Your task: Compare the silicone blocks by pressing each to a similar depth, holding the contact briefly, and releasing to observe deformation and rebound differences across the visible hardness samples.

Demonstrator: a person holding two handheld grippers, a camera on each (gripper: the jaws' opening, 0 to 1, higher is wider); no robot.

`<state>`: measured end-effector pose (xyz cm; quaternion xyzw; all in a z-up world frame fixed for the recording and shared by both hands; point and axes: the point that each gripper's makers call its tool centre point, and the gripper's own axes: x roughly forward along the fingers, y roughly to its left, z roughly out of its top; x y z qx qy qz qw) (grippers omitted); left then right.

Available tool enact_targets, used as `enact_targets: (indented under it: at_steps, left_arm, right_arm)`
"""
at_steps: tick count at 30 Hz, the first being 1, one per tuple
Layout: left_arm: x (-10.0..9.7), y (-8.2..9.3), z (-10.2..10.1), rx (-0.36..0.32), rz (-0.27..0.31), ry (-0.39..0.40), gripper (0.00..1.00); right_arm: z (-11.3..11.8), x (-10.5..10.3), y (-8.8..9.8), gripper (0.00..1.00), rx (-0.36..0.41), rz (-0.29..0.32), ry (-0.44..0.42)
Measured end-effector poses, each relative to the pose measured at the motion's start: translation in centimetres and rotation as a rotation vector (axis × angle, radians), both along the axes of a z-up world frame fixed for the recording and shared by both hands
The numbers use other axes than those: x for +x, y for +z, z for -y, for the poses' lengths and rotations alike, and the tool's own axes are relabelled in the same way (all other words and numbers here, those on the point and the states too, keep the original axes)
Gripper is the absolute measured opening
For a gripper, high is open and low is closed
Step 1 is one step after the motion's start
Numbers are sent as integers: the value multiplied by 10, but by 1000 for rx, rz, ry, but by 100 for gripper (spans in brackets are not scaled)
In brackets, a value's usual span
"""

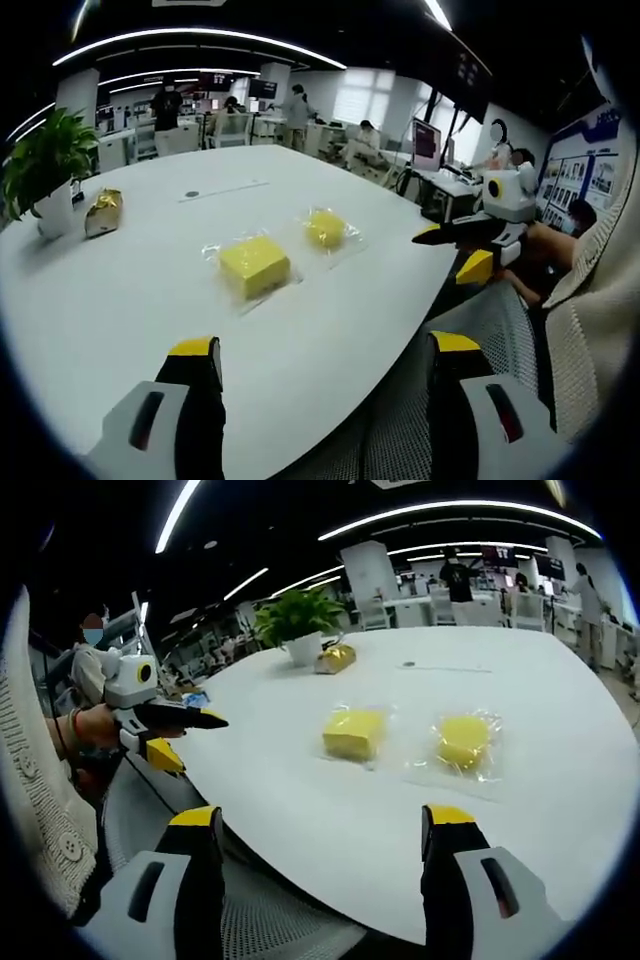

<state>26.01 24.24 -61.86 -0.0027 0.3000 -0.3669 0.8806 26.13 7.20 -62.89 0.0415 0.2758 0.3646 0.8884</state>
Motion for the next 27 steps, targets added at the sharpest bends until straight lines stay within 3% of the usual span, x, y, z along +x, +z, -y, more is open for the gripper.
enact_targets:
  at_steps: [6, 16, 27]
  left_arm:
    - [1, -1, 1, -25, -17, 9, 83]
    - [5, 0, 3, 6, -6, -17, 83]
    - [13, 0, 1, -11, -16, -9, 83]
  right_arm:
    - [3, -1, -3, 75, -21, -3, -2]
    - [11, -1, -3, 75, -22, 2, -29]
    - [9, 0, -5, 75, -22, -5, -24]
